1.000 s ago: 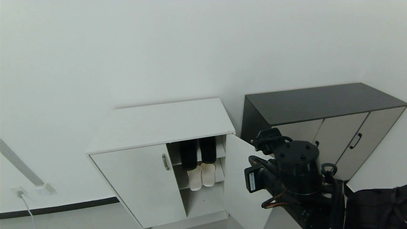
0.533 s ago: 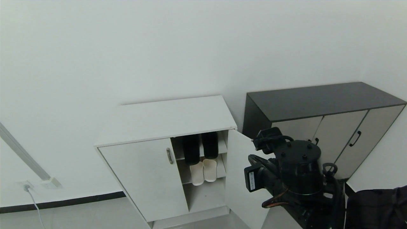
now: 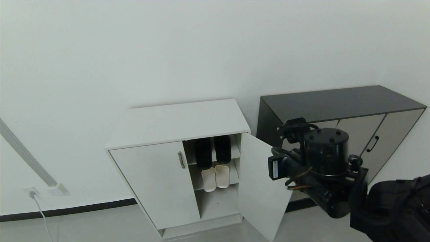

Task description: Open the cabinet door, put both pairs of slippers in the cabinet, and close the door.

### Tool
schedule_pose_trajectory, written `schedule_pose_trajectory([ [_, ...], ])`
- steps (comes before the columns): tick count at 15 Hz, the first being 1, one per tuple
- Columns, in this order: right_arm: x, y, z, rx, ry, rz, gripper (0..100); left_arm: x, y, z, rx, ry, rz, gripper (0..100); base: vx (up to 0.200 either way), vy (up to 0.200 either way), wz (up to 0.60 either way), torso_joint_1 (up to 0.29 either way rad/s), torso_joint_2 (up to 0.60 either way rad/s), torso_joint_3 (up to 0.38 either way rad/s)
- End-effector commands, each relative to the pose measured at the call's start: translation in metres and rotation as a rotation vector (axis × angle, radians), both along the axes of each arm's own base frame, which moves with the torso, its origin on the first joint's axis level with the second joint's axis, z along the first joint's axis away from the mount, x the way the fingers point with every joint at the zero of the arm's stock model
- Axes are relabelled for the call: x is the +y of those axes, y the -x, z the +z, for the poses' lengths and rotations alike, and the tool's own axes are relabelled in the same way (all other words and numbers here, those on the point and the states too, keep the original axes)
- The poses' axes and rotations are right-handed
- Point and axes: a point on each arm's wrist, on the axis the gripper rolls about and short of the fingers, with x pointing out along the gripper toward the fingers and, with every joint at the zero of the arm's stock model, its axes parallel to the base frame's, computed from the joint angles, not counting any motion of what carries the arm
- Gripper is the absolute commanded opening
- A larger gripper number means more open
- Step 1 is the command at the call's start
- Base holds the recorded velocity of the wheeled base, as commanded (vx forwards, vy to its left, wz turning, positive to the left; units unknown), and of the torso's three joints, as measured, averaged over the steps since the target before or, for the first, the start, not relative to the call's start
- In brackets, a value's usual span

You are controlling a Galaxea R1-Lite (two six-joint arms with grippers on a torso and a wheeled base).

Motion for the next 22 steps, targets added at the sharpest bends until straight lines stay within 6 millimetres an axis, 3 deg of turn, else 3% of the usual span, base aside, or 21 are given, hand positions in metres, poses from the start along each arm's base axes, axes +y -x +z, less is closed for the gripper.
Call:
schedule_pose_trajectory([
  [1,-0.011,-0.022,0.007,-0.001,-0.006,-0.044,0,0.0,0.0,0.0,0.002,0.0,0.001,0,0.0,0.0,0.0,0.0,0.0,0.0],
  [5,-0.033,-0.066,-0.004,0.036,-0.003,-0.099,0,0.0,0.0,0.0,0.002,-0.001,0.002,0,0.0,0.0,0.0,0.0,0.0,0.0],
  [12,-0.066,-0.129,-0.047,0.113,0.003,-0.179,0,0.0,0.0,0.0,0.002,-0.001,0.002,0,0.0,0.0,0.0,0.0,0.0,0.0],
  [22,-0.071,-0.156,-0.076,0.148,0.018,-0.213,0,0.0,0.0,0.0,0.002,0.002,0.007,0,0.0,0.0,0.0,0.0,0.0,0.0],
])
